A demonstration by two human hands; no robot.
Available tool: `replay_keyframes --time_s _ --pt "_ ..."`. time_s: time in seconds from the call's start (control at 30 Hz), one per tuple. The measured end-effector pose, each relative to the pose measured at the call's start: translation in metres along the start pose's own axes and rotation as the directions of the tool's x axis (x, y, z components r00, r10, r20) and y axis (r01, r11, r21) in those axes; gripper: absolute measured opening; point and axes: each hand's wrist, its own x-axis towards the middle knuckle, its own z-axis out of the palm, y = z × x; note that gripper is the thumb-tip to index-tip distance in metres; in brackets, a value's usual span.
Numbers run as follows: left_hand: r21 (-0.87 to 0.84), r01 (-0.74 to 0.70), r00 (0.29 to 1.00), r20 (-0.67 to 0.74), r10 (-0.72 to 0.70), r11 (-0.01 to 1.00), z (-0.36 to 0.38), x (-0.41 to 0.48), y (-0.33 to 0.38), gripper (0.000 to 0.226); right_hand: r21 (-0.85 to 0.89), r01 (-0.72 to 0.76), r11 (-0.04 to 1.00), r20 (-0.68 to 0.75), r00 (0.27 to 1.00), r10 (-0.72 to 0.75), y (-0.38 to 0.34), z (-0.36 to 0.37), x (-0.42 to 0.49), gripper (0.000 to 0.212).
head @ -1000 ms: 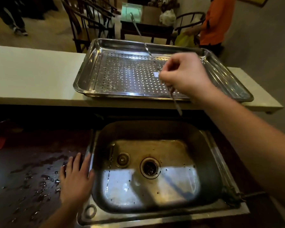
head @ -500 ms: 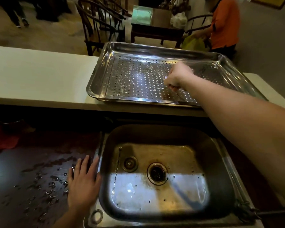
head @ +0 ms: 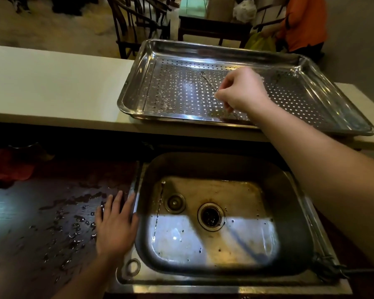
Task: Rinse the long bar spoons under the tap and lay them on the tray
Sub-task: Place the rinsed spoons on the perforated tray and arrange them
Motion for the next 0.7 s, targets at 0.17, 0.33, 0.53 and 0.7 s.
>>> replay_keyframes --time_s 0.17,0.33,0.53,0.7 --pt "-0.003 -0.012 1.000 -0.004 0.012 1.000 0.000 0.000 -0.001 0.061 0.053 0.061 0.997 0.019 0.998 -0.062 -0.017 -0.003 -0.025 0.003" --pt "0.012 -0.009 1.000 -0.004 0.009 1.000 -0.001 0.000 0.000 0.062 0.175 0.111 0.978 -0.010 0.994 -0.111 -0.026 -0.005 -0.052 0.005" --pt "0.011 -0.004 1.000 0.001 0.004 1.000 0.000 0.000 0.000 0.059 0.336 0.144 0.931 0.093 0.978 -0.184 -0.030 0.036 -0.099 0.013" --pt "0.003 -0.016 1.000 -0.004 0.016 1.000 -0.001 -0.001 0.000 0.060 0.339 0.082 0.937 0.246 0.954 -0.172 -0.017 0.095 -0.132 0.013"
